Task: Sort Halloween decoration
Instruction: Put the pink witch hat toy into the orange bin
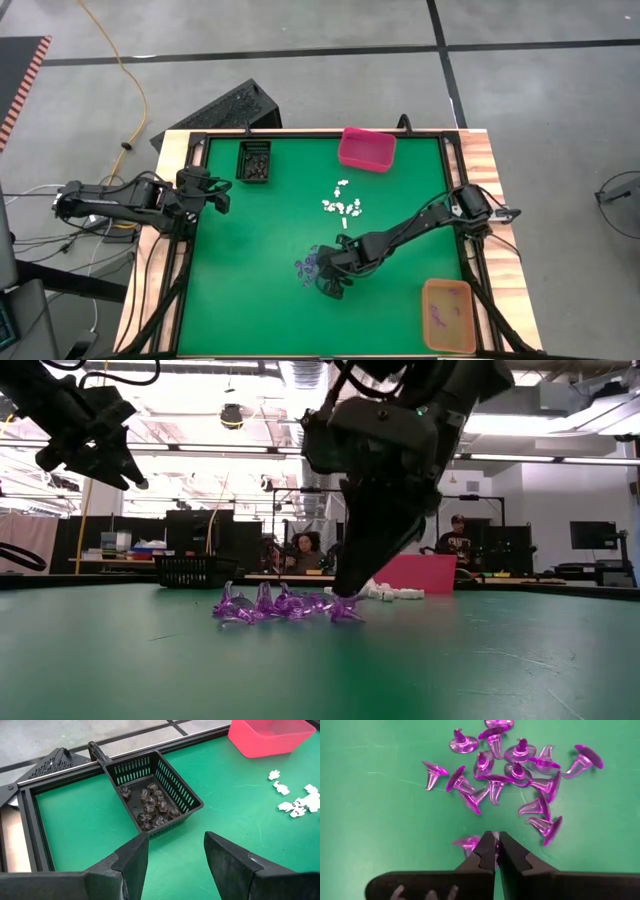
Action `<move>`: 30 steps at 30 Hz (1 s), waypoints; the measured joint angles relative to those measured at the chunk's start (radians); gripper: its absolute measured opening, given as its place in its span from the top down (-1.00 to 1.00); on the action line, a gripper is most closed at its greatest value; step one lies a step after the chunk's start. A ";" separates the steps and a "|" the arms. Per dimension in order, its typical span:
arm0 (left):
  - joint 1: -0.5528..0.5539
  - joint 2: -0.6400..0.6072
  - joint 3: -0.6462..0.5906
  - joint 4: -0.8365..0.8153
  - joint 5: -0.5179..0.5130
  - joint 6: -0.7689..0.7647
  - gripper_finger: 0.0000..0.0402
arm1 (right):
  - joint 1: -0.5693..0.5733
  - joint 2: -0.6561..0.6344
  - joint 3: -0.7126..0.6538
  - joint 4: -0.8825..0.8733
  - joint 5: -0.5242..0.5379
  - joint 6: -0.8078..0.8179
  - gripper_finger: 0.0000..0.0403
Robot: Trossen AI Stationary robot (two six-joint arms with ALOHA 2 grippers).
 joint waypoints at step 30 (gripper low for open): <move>0.000 0.000 0.000 0.000 0.004 -0.007 0.09 | 0.532 -0.328 -0.041 -0.611 -0.092 0.945 0.87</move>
